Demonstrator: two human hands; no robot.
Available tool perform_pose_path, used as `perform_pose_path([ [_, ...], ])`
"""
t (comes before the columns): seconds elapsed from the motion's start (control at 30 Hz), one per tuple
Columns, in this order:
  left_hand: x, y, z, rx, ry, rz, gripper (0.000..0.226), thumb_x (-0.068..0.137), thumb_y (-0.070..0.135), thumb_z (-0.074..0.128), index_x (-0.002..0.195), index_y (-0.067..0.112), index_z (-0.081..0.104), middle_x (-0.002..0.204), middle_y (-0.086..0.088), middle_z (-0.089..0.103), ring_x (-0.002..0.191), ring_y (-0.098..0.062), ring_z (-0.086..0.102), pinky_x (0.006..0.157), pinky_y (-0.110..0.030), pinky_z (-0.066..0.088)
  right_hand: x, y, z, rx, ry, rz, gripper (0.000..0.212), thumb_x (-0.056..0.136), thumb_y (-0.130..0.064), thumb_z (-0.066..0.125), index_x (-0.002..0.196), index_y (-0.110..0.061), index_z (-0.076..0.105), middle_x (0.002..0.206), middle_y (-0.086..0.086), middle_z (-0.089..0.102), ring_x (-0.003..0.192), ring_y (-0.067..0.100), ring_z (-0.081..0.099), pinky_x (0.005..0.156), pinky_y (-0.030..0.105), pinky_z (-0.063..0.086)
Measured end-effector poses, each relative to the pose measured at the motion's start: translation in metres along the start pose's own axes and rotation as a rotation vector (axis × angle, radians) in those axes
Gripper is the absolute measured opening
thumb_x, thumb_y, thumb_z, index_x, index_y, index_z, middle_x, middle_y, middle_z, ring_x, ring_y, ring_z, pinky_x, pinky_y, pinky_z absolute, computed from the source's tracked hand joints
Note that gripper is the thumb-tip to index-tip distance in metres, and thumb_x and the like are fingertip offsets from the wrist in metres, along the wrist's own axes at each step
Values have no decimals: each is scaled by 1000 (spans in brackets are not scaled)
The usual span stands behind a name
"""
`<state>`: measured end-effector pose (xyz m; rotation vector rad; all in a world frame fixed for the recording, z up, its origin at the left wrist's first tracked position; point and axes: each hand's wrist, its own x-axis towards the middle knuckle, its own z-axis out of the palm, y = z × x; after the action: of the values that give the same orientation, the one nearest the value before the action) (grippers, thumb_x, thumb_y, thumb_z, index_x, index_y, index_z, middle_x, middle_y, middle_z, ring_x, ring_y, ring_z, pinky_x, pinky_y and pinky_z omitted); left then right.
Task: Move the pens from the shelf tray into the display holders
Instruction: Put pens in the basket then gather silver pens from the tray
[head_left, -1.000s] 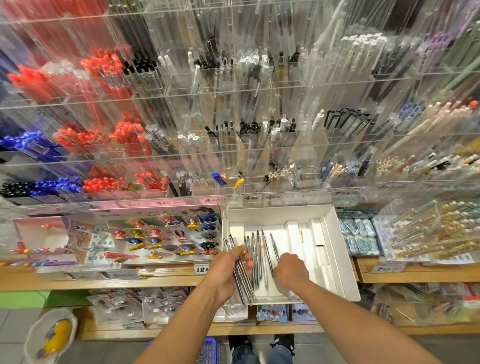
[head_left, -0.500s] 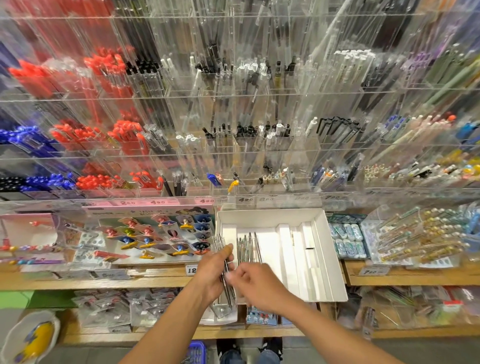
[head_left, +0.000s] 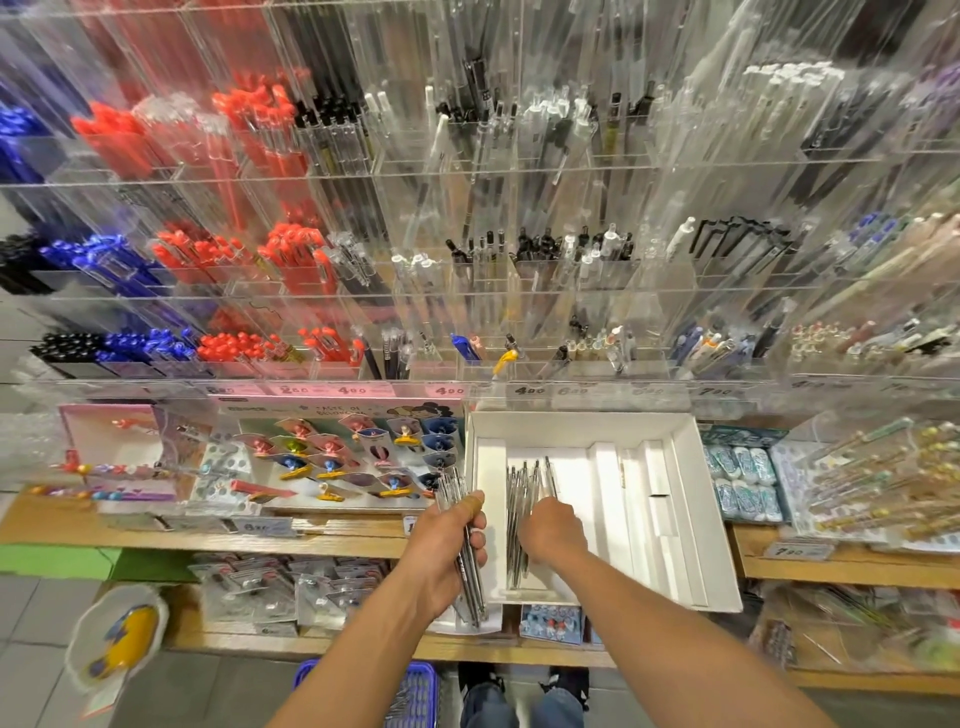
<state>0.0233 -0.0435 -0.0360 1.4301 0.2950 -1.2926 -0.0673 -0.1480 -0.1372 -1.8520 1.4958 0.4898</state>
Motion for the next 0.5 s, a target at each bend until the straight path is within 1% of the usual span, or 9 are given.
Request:
perform_pose_path([
  [0.07, 0, 0, 1, 4, 0, 1, 6, 97, 13, 60, 94, 9, 59, 59, -1, 54, 45, -10, 45, 41, -24, 40, -1, 1, 1, 9, -10, 28, 9, 91, -14, 52, 87, -13, 59, 72, -3, 56, 62, 14, 54, 54, 25, 41],
  [0.1, 0, 0, 2, 5, 1, 2, 6, 97, 13, 60, 93, 8, 58, 60, -1, 55, 45, -11, 45, 40, -24, 40, -3, 2, 2, 12, -23, 34, 10, 93, -15, 52, 93, -11, 61, 76, -2, 59, 67, 17, 57, 57, 25, 42],
  [0.17, -1, 0, 3, 10, 6, 4, 6, 97, 12, 60, 92, 8, 58, 60, -1, 55, 45, -11, 45, 40, -24, 40, -3, 3, 4, 25, -52, 21, 18, 95, -19, 52, 106, -8, 61, 95, 4, 67, 77, 20, 60, 61, 26, 44],
  [0.2, -1, 0, 3, 13, 10, 6, 7, 97, 12, 60, 92, 8, 58, 60, -2, 55, 45, -11, 45, 40, -24, 40, -3, 2, 5, 35, -69, 16, 19, 96, -20, 53, 108, -7, 60, 101, 6, 68, 78, 20, 59, 62, 25, 44],
  [0.23, -2, 0, 3, 16, 12, 6, 6, 97, 12, 60, 92, 8, 58, 61, -2, 55, 46, -11, 45, 40, -24, 40, -4, 3, 5, 40, -86, 8, 17, 96, -22, 54, 104, -8, 59, 99, 5, 68, 75, 18, 58, 60, 24, 44],
  [0.27, -2, -1, 3, 21, 13, 7, 5, 97, 12, 60, 94, 8, 58, 61, -2, 55, 46, -11, 45, 40, -24, 40, -4, 3, 6, 42, -104, -7, 15, 95, -24, 55, 94, -9, 58, 91, 3, 66, 69, 15, 56, 55, 22, 43],
  [0.33, -3, -3, 4, 28, 13, 5, 5, 97, 12, 60, 97, 7, 58, 61, -2, 55, 46, -11, 45, 40, -23, 40, -4, 4, 6, 47, -136, -23, 25, 95, -29, 57, 76, -15, 49, 74, -2, 56, 58, 10, 50, 45, 20, 35],
  [0.4, -4, -6, 5, 31, 12, -1, 5, 97, 11, 60, 98, 6, 59, 62, -2, 55, 46, -11, 45, 40, -23, 40, -4, 4, 5, 48, -162, -20, 31, 96, -34, 56, 72, -18, 45, 70, -3, 52, 56, 9, 48, 43, 21, 32],
  [0.5, -6, -10, 6, 40, 12, -5, 5, 97, 11, 60, 96, 7, 58, 62, -2, 54, 46, -11, 44, 39, -23, 40, -3, 7, 1, 29, -228, -50, 33, 97, -35, 54, 71, -16, 46, 67, -2, 51, 54, 9, 47, 45, 22, 34],
])
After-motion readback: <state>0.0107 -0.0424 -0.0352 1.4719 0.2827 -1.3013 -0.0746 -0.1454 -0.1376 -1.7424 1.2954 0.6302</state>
